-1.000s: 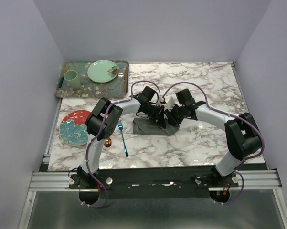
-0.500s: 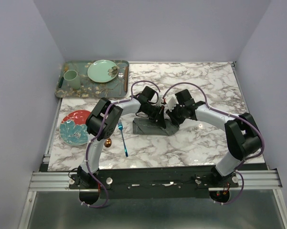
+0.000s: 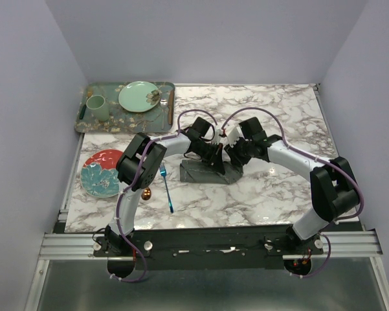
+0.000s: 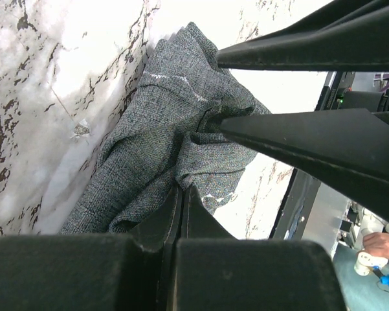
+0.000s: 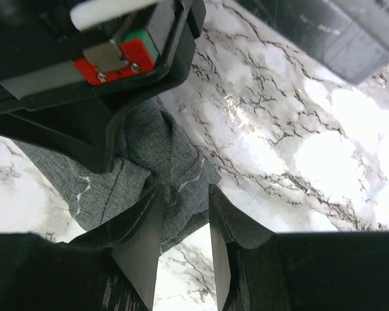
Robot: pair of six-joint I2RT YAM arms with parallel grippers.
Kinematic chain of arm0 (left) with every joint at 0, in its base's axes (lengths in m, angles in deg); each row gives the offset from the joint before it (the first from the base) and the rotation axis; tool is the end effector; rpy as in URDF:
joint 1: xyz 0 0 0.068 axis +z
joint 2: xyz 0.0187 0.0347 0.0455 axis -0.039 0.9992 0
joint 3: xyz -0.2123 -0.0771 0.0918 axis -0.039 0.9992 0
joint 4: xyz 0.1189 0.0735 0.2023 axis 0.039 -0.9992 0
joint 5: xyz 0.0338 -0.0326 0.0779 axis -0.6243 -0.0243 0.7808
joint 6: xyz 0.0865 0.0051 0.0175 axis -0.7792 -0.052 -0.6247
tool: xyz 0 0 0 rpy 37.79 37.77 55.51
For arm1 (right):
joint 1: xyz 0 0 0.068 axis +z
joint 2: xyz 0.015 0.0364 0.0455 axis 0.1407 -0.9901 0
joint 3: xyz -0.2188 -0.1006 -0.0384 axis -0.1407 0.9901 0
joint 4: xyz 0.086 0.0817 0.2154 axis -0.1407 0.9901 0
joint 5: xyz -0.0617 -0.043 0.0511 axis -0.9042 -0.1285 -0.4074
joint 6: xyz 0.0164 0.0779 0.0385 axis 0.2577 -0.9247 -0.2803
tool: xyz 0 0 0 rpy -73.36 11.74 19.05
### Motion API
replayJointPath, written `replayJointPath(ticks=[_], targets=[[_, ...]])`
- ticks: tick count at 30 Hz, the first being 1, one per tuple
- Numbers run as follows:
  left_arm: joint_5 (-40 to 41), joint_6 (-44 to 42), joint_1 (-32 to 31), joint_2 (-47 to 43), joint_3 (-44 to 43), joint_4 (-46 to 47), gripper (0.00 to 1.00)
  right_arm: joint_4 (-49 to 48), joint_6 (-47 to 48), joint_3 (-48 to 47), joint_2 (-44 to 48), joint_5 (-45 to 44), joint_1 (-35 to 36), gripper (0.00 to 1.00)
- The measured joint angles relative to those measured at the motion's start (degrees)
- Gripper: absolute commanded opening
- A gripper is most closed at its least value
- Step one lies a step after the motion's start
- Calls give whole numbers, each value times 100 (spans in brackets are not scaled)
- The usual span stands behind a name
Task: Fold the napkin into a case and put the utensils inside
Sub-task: Stuff the top corner of the smaller-rectangle-folded napkin into the folded napkin.
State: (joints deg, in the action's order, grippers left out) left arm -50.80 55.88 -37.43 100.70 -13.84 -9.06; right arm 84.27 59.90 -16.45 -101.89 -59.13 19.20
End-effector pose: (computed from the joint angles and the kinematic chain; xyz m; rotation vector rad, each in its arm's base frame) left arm 0.3142 -0.2946 0.0923 0.7823 2.5520 -1.4380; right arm 0.2916 0.1704 0.1437 -1.1487 2.2610 0.3207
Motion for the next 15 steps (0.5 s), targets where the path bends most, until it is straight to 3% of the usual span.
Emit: replayJointPath(ticks=[10, 15], targets=[[0, 2, 0, 0, 0, 2, 0, -2, 205, -92, -302, 83, 46, 39], [0, 7, 0, 0, 0, 2, 0, -24, 348, -24, -332, 79, 50, 27]])
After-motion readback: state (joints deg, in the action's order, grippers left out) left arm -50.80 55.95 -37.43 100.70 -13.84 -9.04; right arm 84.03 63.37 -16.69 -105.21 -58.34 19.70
